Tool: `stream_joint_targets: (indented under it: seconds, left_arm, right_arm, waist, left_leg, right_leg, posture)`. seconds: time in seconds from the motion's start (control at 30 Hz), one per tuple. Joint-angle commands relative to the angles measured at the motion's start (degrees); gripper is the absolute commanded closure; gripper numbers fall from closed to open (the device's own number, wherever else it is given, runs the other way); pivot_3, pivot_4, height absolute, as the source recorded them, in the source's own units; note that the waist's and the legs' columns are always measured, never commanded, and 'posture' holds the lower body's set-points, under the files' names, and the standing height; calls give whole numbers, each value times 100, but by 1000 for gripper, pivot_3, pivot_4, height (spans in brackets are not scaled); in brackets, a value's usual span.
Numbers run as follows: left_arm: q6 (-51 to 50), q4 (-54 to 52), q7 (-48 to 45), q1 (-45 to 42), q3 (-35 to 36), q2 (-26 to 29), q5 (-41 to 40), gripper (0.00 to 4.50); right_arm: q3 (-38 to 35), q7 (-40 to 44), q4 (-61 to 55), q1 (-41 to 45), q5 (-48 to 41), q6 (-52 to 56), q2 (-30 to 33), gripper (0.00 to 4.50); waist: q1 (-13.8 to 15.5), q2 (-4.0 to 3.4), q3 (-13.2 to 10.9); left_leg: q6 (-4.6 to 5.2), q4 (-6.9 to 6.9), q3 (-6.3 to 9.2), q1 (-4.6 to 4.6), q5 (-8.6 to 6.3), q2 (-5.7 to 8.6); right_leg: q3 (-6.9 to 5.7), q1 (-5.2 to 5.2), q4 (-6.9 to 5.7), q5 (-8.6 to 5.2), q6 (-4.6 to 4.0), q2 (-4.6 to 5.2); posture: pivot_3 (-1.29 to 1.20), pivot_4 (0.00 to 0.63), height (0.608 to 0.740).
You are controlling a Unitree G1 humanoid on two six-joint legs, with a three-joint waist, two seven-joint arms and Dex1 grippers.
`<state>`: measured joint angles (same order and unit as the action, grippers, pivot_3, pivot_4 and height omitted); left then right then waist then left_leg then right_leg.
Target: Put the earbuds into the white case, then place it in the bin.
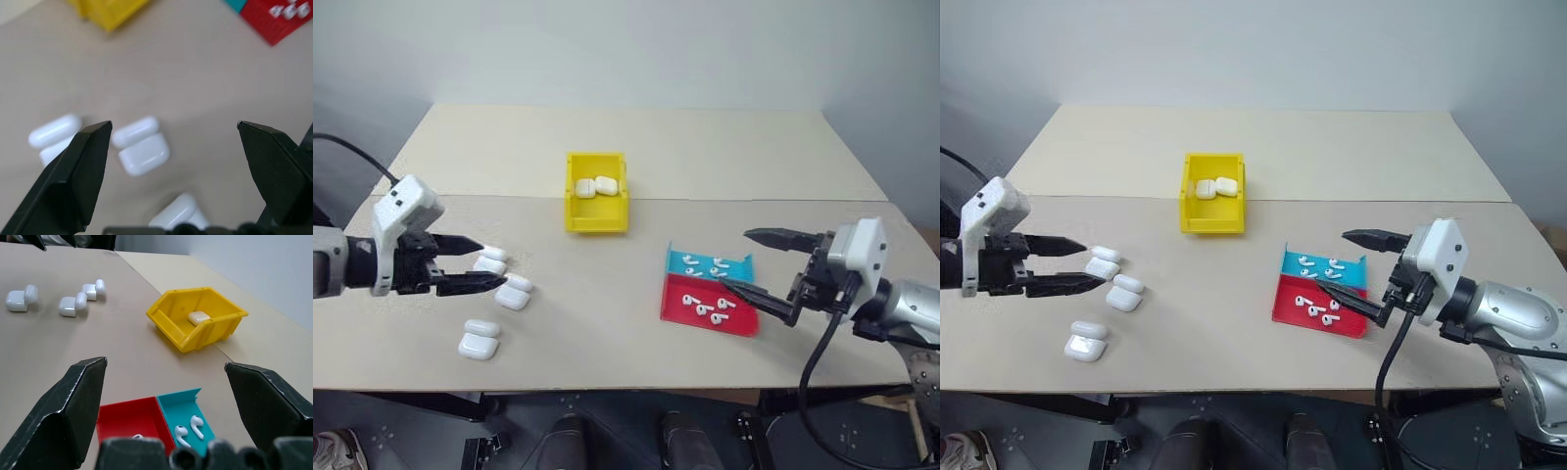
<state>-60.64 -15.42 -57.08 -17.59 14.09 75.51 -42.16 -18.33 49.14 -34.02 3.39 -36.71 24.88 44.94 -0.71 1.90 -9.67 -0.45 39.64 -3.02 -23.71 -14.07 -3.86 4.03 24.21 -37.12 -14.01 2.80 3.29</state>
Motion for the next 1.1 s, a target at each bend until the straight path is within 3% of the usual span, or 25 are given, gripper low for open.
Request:
stream_joint_targets:
  seconds: [0.03, 0.5, 0.67, 0.87, 0.97, 1.1]
  left_arm:
    - [-387, 223, 243, -385, -374, 156, 244, 65]
    - [-2068, 13, -271, -2164, -2346, 406, 294, 65]
    - [-2075, -368, -751, -2200, -2896, 1244, 532, 65]
    - [-2947, -727, -1063, -1986, -2725, 1709, 3, 65]
    - [-3186, -902, -840, -1669, -2470, 1792, -549, 65]
    - [-3186, -629, 138, -1289, -2285, 1789, -1417, 65]
  right_arm:
    - [-48, -248, -325, -77, 6, -82, -106, 12]
    - [243, -807, -800, -528, 149, -89, -517, 12]
    - [341, -882, -956, -713, 115, -111, -609, 12]
    - [516, -935, -1019, -770, 142, -126, -703, 12]
    - [599, -952, -1048, -783, 123, -122, -748, 12]
    - [755, -948, -1049, -730, 115, -119, -782, 12]
  waist:
    - [1, 0, 0]
    - [13, 3, -1]
    - [-31, 8, -4]
    - [22, 8, -4]
    - [15, 8, -4]
    - [4, 9, -4]
  left_leg:
    - [0, 0, 2, 0, 0, -1]
    - [0, 2, 2, -6, 0, 2]
    - [0, 0, 2, -8, 0, 0]
    - [0, 2, 2, -3, 0, 0]
    - [0, 2, 3, -4, 0, -1]
    - [0, 2, 4, -5, 0, -1]
  right_leg:
    - [-1, 1, -1, 0, 0, -1]
    - [0, 3, -3, -1, 0, -2]
    - [3, 8, -3, -1, -2, -5]
    - [0, 4, -5, -4, -1, -3]
    - [0, 4, -4, -5, 0, -2]
    - [0, 5, -4, -5, 1, -2]
  posture:
    - [0, 150, 740]
    - [0, 150, 740]
    - [0, 150, 740]
    - [0, 150, 740]
    - [0, 150, 740]
    - [0, 150, 740]
